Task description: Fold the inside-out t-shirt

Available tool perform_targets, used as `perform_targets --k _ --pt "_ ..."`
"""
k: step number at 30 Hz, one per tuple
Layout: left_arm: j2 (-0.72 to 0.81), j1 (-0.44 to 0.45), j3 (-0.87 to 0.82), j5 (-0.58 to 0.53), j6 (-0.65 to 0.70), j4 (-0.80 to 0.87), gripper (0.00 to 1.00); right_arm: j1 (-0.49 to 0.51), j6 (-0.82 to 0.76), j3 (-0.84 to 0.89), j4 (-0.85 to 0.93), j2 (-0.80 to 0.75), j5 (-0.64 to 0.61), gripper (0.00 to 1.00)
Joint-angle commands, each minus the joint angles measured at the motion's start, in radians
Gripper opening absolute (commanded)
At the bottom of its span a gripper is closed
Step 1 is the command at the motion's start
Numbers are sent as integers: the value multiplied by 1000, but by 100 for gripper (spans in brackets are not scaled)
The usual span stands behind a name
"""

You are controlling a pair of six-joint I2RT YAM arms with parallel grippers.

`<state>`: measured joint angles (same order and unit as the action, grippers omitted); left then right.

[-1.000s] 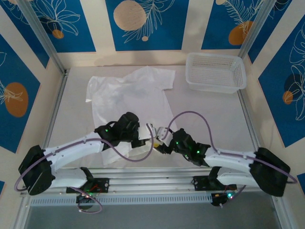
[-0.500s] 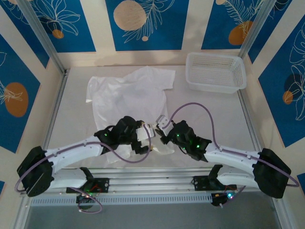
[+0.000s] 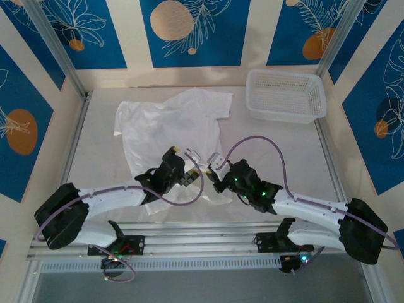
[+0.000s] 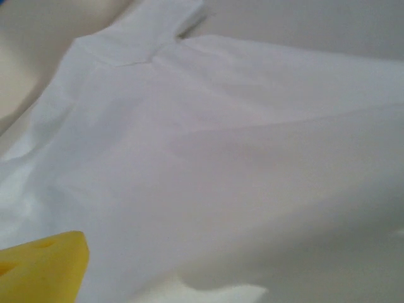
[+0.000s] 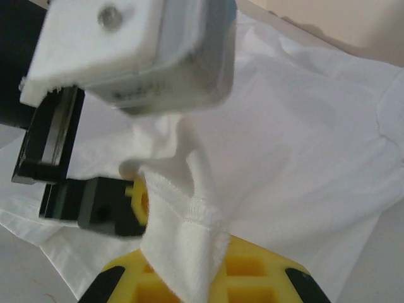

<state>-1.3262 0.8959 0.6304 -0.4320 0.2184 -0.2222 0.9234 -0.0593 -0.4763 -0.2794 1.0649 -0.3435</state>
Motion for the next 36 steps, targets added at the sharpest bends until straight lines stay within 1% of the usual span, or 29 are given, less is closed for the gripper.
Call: perform_targets --k 1,2,3,5,7,8,9,10,12,13,14,15,18,19,20,21,22,23,24,25,27,29,30,33,36 --pt "94 -37 -22 -26 -32 -13 66 6 20 -5 -18 -26 23 0" --pt "122 -53 -27 -1 -40 4 46 7 16 0 -18 -26 13 0" --pt "152 -68 -29 18 -45 30 32 6 14 3 -20 -29 3 0" --pt "207 -101 -24 69 -46 101 17 -1 16 12 -15 -35 -23 0" --pt "255 -138 -2 170 -46 191 3 -10 34 16 -5 -42 -55 0" --pt "276 -153 13 240 -40 236 0 -18 46 18 0 -43 -49 3" --pt "293 -161 32 295 -36 278 0 -22 47 16 6 -44 -16 9" --pt "303 -162 48 324 -35 309 0 -22 45 11 9 -43 21 14" --pt "306 -167 97 346 -54 378 0 -8 47 -8 26 -42 109 29" --pt "300 -170 118 347 -71 400 0 4 47 -20 36 -43 133 34" --pt "290 -176 139 354 -86 424 0 31 48 -28 31 -49 139 36" --pt "280 -179 157 362 -94 440 0 70 53 -26 1 -57 118 38" --pt "241 -187 197 348 -155 460 0 168 57 -20 -94 -55 61 40" --pt "225 -191 215 346 -182 472 0 199 35 -28 -118 -33 43 39" --pt "209 -197 235 362 -202 487 0 239 -3 -43 -147 4 11 36" --pt "198 -202 250 395 -214 491 0 269 -41 -61 -182 55 -31 28" --pt "193 -204 257 416 -223 483 0 284 -69 -77 -226 105 -75 18" --pt "192 -208 261 432 -236 469 0 293 -92 -88 -286 164 -131 4" --pt "195 -211 262 439 -247 455 0 291 -118 -103 -337 235 -204 0" --pt "198 -217 266 437 -258 448 0 286 -166 -111 -397 301 -273 0" --pt "201 -236 284 421 -281 463 0 270 -357 -136 -572 460 -389 0" --pt "197 -259 318 431 -303 508 0 245 -537 -184 -670 590 -419 0" --pt "193 -271 336 451 -313 528 0 219 -594 -211 -706 652 -433 0" --pt "190 -293 380 507 -330 566 0 129 -721 -272 -773 763 -451 0" --pt "178 -301 430 560 -348 610 0 23 -816 -332 -809 807 -449 0"
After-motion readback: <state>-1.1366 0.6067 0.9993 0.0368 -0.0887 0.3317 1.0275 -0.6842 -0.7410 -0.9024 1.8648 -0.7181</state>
